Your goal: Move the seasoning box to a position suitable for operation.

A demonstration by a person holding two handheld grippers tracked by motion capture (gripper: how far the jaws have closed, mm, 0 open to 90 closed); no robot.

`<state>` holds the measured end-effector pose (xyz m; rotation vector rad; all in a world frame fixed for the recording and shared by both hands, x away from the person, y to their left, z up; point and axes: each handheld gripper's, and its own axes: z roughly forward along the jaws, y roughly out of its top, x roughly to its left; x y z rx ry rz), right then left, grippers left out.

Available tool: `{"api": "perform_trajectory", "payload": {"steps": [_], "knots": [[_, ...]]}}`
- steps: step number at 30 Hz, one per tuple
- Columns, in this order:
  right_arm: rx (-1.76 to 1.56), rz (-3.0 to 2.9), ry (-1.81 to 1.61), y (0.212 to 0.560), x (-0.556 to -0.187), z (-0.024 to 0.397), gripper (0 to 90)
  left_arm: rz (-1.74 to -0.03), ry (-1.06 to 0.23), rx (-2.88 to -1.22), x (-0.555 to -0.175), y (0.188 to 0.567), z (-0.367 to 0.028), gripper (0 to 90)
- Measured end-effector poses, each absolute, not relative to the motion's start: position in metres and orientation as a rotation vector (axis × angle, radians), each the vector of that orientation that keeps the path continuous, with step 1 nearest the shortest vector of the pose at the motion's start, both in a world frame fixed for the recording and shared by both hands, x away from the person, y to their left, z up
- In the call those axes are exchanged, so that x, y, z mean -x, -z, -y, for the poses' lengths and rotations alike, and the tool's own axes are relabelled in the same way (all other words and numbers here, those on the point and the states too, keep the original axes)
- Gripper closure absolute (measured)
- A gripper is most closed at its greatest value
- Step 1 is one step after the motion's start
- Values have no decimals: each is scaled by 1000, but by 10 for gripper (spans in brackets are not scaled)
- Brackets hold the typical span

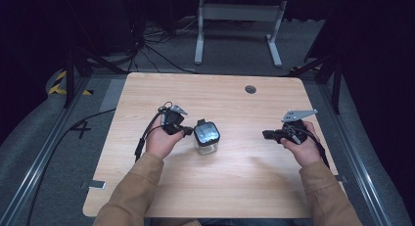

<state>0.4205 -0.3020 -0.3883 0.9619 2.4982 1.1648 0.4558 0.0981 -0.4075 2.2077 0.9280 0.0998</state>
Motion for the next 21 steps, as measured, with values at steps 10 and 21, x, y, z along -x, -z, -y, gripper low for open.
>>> {"api": "perform_trajectory", "payload": {"steps": [10,21], "knots": [[-775,-2663,-1182,418,-434,222,900,-934,-96,-2219,-455,407,-98,897],[-734,-2651,-1210,426,-444,195,900,-927,-91,-2214,-455,407,-104,894]]}}
